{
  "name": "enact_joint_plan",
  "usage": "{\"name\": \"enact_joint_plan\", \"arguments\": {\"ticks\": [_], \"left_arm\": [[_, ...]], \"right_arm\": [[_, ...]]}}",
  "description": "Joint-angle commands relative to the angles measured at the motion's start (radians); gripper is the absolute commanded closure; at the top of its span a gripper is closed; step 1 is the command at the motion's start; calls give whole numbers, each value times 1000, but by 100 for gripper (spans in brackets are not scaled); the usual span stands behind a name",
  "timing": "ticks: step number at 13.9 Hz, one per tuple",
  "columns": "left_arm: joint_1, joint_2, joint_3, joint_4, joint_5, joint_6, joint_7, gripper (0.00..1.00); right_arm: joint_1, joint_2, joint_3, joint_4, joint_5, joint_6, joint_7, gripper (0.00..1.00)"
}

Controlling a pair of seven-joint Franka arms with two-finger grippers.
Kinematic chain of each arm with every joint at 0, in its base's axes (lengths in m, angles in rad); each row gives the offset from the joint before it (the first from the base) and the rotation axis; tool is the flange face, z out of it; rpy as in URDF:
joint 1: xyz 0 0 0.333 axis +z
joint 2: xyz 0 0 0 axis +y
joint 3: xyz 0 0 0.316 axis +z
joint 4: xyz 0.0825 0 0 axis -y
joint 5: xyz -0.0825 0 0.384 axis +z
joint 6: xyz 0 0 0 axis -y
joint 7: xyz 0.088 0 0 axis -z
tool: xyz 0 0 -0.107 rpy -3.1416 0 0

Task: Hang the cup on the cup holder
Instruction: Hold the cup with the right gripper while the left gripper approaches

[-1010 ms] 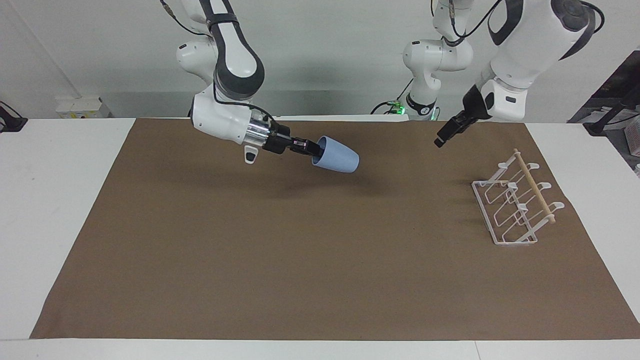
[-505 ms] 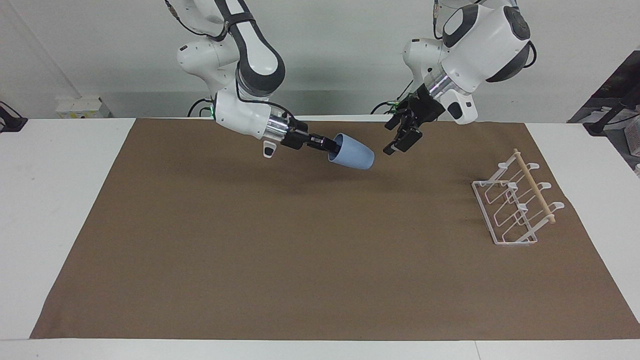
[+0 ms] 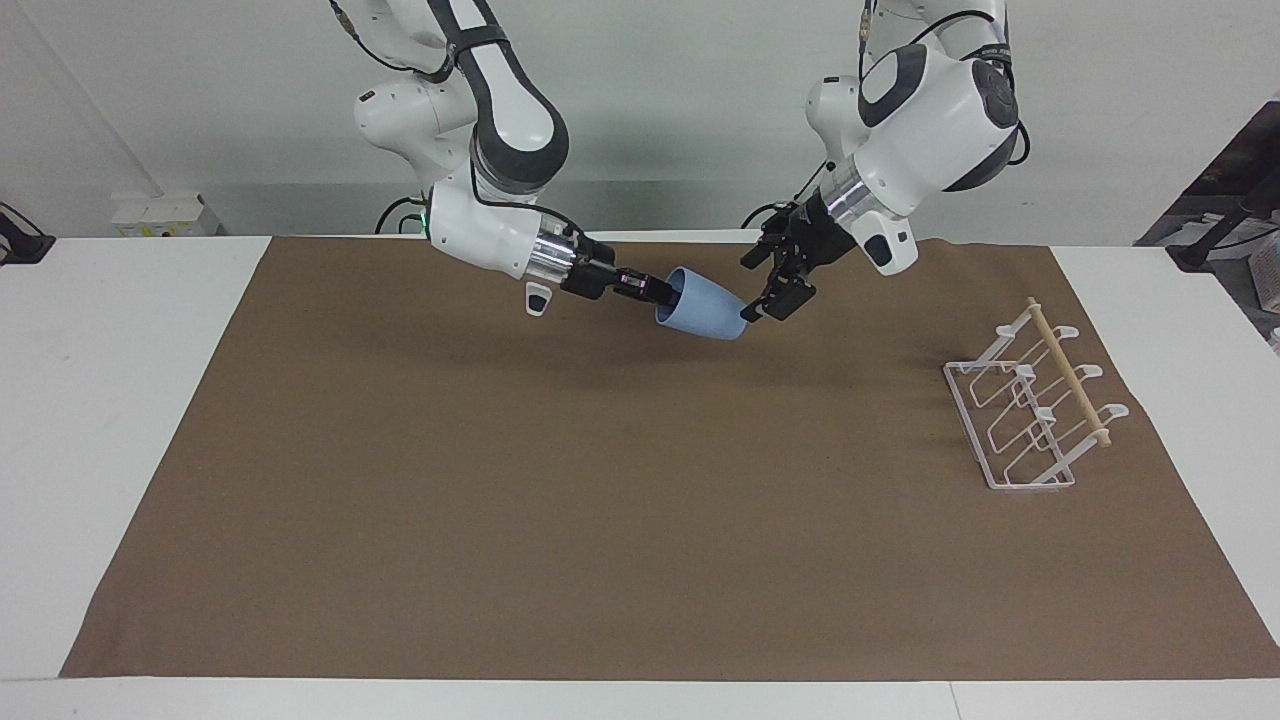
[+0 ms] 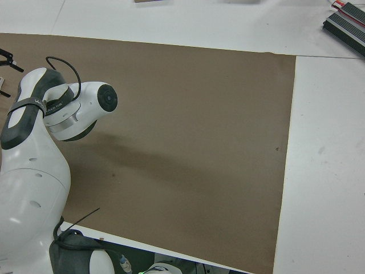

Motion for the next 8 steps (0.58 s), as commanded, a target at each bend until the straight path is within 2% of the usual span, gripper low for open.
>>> {"name": "enact_joint_plan", "arguments": {"ticks": [1, 8], "left_arm": [[-57, 24, 12, -15, -15, 98, -74, 0], [-82, 56, 12, -29, -15, 132, -86, 0]], "right_arm": [[3, -7, -1, -7, 23, 11, 8, 100], [3, -7, -1, -4, 23, 11, 8, 100]]}}
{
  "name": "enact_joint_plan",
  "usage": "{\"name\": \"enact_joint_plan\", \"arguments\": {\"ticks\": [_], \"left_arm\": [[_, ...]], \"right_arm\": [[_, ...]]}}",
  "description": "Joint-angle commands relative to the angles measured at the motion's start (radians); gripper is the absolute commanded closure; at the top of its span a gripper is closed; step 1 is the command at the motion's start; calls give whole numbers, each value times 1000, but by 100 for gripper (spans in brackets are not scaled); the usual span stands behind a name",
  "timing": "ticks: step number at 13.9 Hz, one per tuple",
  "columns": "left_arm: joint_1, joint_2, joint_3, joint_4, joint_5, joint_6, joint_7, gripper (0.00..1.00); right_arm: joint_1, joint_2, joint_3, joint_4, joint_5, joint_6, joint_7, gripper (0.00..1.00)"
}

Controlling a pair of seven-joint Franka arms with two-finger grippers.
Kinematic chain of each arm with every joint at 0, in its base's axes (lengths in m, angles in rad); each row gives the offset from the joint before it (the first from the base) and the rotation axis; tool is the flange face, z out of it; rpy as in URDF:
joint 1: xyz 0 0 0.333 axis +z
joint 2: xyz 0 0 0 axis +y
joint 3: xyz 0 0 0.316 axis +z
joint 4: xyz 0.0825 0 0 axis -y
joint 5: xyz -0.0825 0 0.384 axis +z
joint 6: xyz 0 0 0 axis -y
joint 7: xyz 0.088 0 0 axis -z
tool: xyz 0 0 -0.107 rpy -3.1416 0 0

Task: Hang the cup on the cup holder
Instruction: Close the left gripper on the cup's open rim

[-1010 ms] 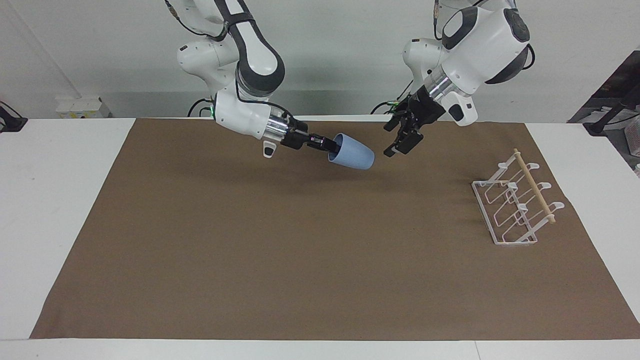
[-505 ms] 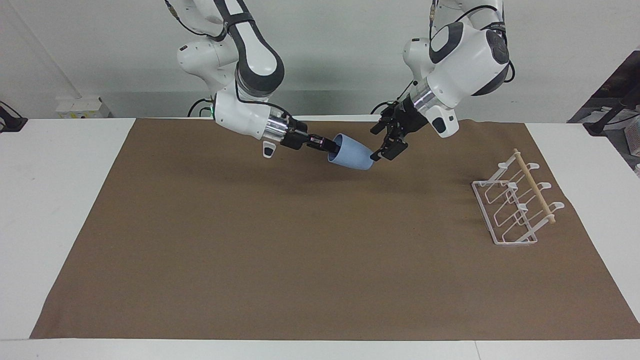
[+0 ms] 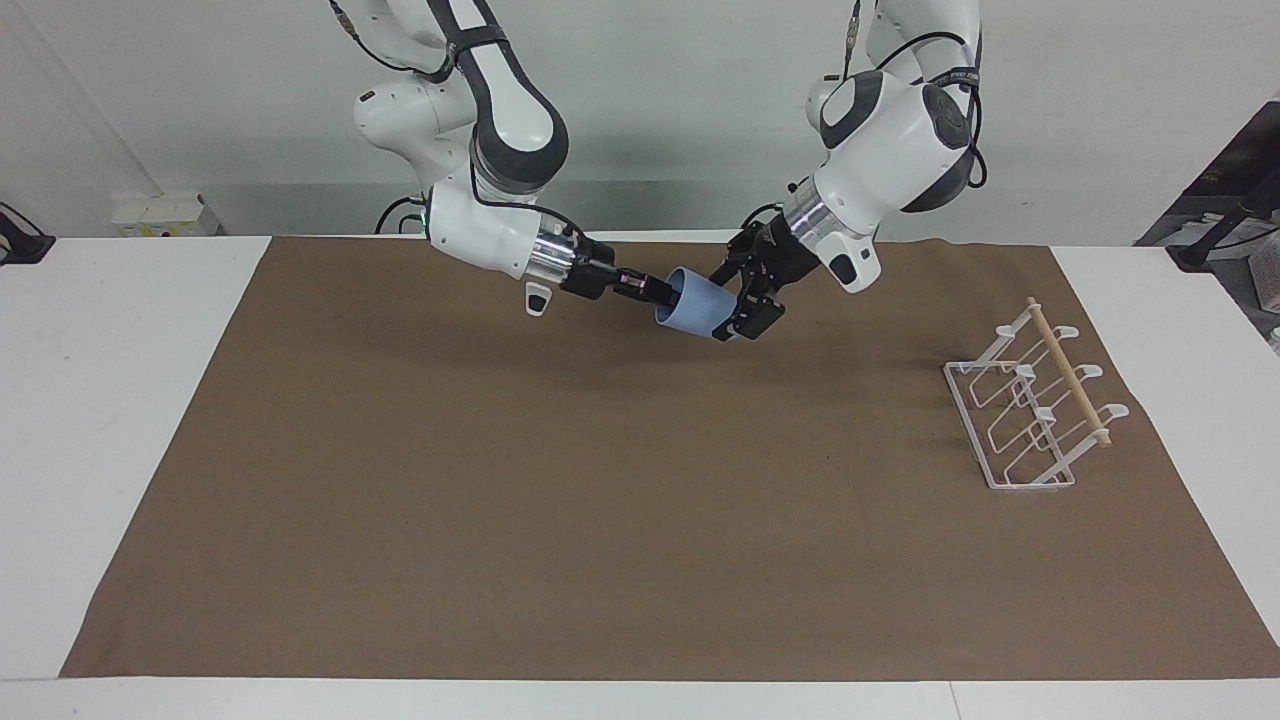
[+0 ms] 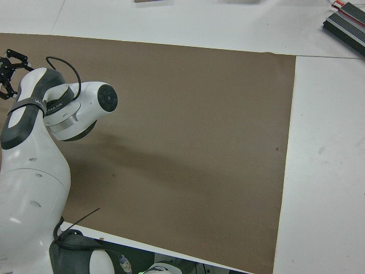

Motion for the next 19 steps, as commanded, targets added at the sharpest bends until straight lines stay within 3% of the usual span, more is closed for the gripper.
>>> {"name": "enact_joint_plan", "arguments": {"ticks": [1, 8, 12, 15, 16, 18, 19], "left_arm": [[-18, 5, 13, -23, -14, 43, -15, 1], [-44, 8, 11, -38, -14, 43, -38, 14], [-50, 5, 13, -43, -13, 29, -41, 40], [-49, 5, 13, -41, -13, 20, -53, 47], [-49, 5, 13, -41, -13, 20, -55, 47], [-49, 5, 13, -40, -14, 20, -66, 48], [-49, 5, 13, -40, -13, 20, -70, 49]], "right_arm": [[3, -7, -1, -4, 22, 11, 8, 100], [3, -6, -1, -2, 22, 11, 8, 100], [1, -6, -1, -2, 22, 9, 8, 100], [1, -6, -1, -2, 22, 9, 9, 100], [1, -6, -1, -2, 22, 9, 8, 87], [3, -3, -3, 7, 22, 14, 8, 1], [1, 0, -1, 24, 19, 12, 8, 0]]}}
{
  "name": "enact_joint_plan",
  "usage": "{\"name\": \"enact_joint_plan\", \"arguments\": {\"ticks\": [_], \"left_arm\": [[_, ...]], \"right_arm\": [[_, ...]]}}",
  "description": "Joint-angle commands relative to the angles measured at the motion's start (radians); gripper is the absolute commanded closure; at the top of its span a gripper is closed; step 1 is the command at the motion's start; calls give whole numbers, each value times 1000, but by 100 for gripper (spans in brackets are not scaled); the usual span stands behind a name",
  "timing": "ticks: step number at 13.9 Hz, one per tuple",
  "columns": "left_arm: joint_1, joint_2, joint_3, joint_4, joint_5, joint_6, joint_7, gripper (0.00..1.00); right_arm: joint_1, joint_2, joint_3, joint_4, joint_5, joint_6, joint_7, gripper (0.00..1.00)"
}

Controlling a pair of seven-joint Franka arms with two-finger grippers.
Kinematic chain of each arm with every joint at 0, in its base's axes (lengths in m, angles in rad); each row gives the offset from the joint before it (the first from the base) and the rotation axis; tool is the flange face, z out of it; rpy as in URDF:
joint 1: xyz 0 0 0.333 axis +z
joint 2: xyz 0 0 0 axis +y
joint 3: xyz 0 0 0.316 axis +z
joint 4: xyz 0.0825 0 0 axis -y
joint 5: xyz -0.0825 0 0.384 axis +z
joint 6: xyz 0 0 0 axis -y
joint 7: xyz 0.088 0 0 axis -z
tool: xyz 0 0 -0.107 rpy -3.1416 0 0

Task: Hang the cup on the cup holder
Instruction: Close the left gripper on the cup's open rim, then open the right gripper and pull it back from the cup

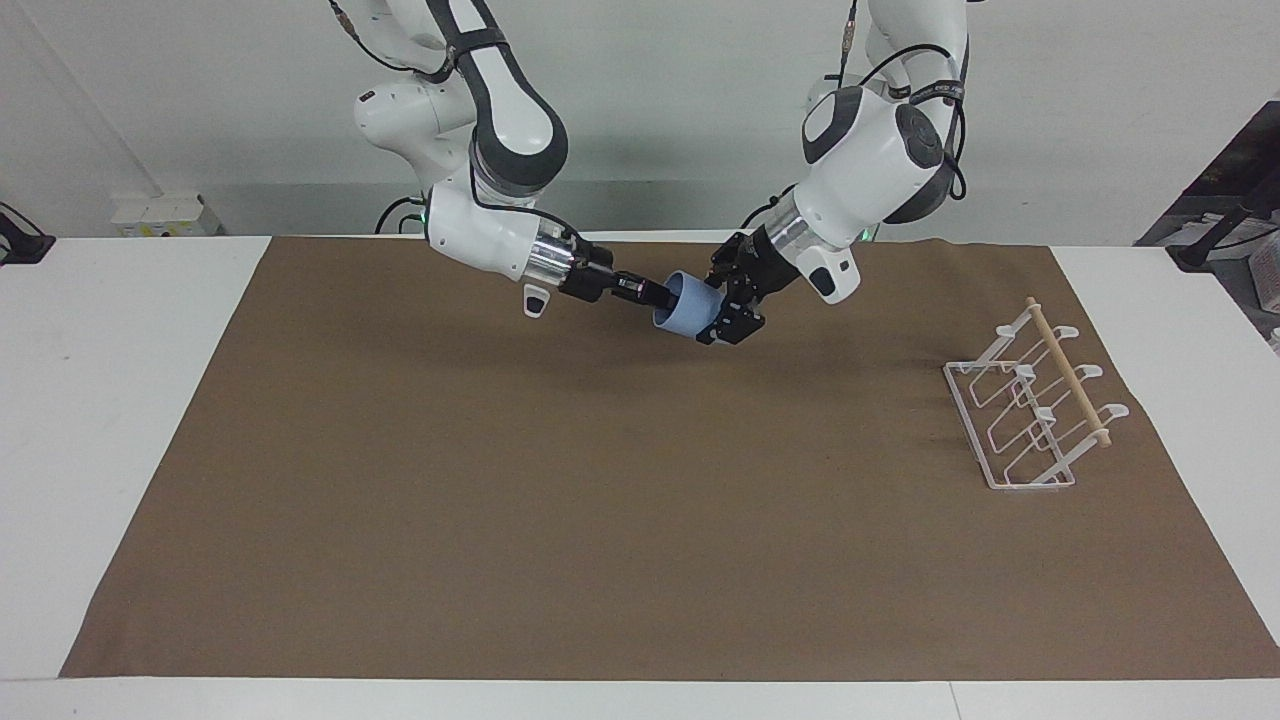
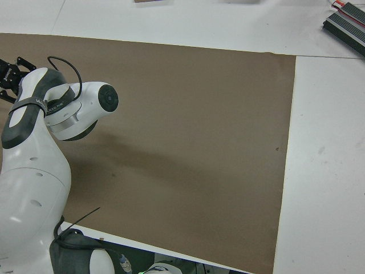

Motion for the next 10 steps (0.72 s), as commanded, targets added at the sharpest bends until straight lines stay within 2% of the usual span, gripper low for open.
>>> {"name": "enact_joint_plan", "arguments": {"ticks": [1, 3, 4, 6, 8, 10], "left_arm": [[-17, -13, 12, -17, -13, 3, -24, 49], [-14, -13, 13, -12, -13, -13, -27, 51], [-9, -13, 15, -11, -5, -28, -26, 57], [10, -22, 21, -11, 16, -62, -24, 57], [55, -27, 21, 12, 143, -144, -38, 58], [83, -27, 21, 34, 234, -206, -49, 60]], "right_arm": [[2, 0, -1, 28, 10, 4, 0, 0], [-9, -11, -7, 42, -32, 1, 3, 0], [-26, -26, -12, 42, -109, -8, 3, 0], [-115, -81, -12, 37, -332, -57, 2, 0], [-233, -117, -12, 48, -604, -154, -4, 0], [-311, -138, -12, 60, -824, -218, -12, 0]]}}
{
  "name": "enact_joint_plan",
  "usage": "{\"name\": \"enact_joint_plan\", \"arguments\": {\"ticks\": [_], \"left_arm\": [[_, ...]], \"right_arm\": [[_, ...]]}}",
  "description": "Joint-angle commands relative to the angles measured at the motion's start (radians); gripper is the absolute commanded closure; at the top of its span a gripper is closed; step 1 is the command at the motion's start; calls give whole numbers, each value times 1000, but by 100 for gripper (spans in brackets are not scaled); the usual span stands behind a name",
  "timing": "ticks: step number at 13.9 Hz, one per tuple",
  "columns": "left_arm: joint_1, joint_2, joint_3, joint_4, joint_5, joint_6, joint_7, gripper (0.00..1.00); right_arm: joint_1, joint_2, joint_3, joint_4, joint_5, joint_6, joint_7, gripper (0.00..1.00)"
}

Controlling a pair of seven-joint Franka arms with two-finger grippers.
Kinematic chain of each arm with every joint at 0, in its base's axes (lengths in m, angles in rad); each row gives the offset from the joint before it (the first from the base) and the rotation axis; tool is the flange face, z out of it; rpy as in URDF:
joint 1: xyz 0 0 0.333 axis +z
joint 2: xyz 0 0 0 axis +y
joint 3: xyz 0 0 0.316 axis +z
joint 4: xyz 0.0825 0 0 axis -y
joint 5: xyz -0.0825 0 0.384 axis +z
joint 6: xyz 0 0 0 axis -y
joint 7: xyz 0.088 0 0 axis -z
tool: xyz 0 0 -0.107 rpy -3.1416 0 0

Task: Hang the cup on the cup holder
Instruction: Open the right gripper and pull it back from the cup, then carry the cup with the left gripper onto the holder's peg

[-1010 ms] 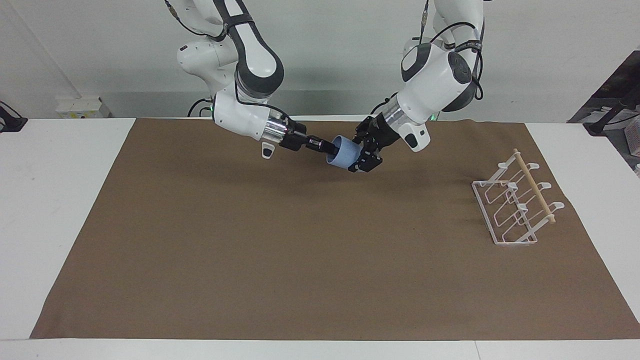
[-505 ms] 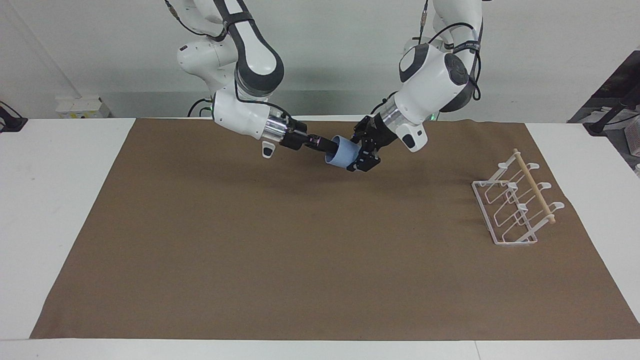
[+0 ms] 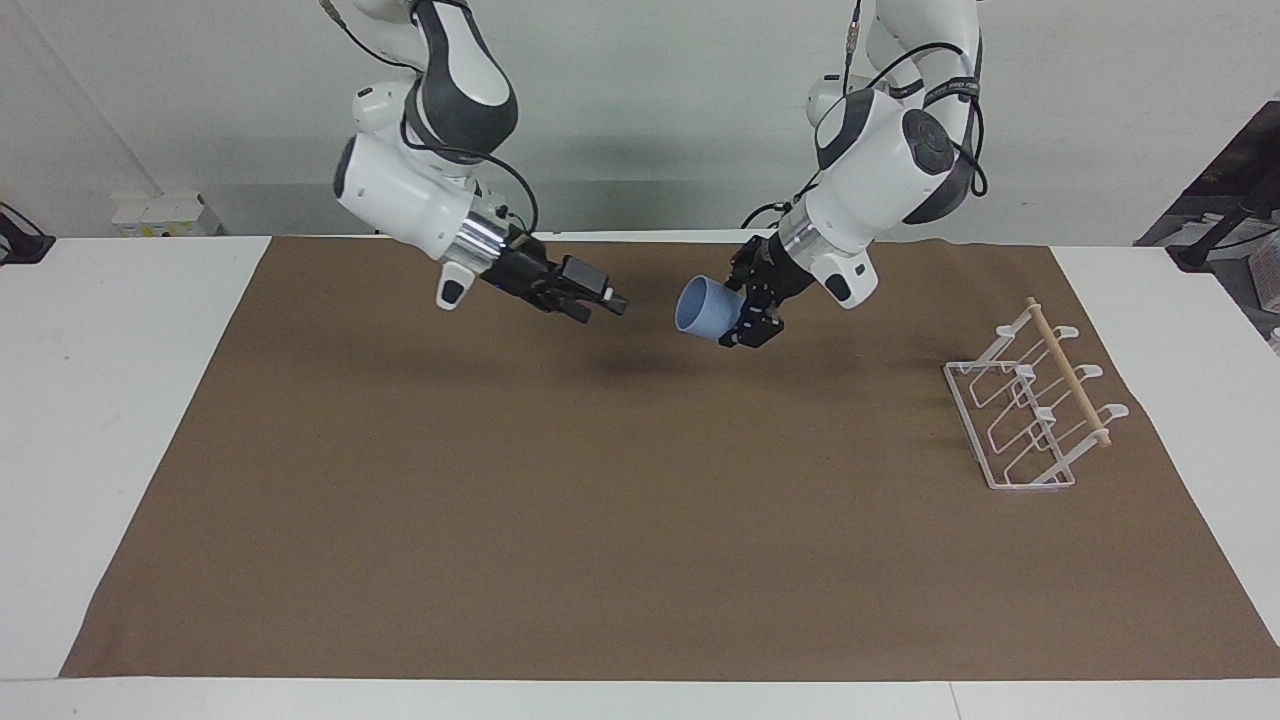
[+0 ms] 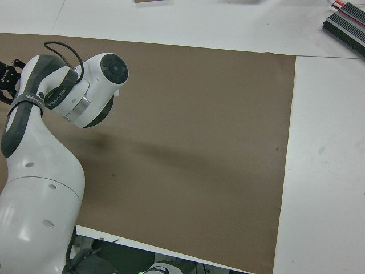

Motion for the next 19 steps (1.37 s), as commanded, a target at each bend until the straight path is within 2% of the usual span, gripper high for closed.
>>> {"name": "enact_joint_plan", "arguments": {"ticks": [1, 3, 5, 8, 10, 12, 14, 19], "left_arm": [[26, -18, 2, 23, 141, -78, -53, 61], [28, -29, 1, 28, 409, -144, -130, 61], [32, -38, 1, 29, 702, -242, -140, 61], [97, -38, 1, 28, 1040, -241, -130, 61], [140, -39, 1, 9, 1211, -209, -101, 61], [186, -35, 1, -15, 1341, -149, -95, 61], [210, -19, 1, -35, 1439, -102, -93, 61], [223, 82, 1, -35, 1544, -109, -107, 61]], "right_arm": [[-90, -29, 10, 18, -259, -67, -21, 0], [-153, -28, 8, 77, -505, -123, -31, 0], [-206, -16, 10, 172, -720, -240, -31, 0], [-267, -11, 7, 320, -848, -464, -77, 0], [-305, 23, 7, 470, -877, -621, -120, 0], [-339, 81, 8, 608, -903, -754, -190, 0], [-327, 95, 8, 596, -923, -775, -212, 0], [-307, 87, 5, 592, -916, -792, -218, 0]]}}
